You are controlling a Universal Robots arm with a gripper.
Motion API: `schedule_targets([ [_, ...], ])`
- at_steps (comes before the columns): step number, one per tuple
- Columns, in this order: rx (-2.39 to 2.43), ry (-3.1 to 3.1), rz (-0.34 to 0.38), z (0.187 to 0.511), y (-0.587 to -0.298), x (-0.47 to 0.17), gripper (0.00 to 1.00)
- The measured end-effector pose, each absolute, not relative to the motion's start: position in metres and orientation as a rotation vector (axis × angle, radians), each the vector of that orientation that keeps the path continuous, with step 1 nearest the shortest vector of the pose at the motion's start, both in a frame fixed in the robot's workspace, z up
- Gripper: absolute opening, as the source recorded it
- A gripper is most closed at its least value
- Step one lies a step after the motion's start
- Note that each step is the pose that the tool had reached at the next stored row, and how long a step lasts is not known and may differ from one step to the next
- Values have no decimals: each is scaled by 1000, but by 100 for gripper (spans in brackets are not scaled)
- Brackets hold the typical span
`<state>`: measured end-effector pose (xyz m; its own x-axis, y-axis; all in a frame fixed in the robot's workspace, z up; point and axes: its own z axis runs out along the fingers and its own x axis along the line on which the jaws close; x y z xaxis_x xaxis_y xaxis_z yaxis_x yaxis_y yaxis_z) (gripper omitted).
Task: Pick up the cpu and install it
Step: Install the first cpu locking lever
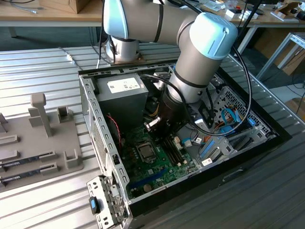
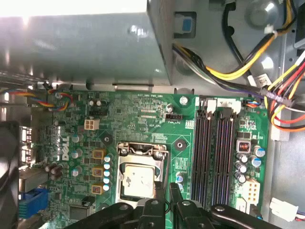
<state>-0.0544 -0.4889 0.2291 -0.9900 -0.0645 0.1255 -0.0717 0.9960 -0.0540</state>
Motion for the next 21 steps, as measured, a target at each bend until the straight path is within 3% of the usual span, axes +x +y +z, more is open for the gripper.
schedule_targets([
  [21,103,-3014,96,235,-466,-54,18],
])
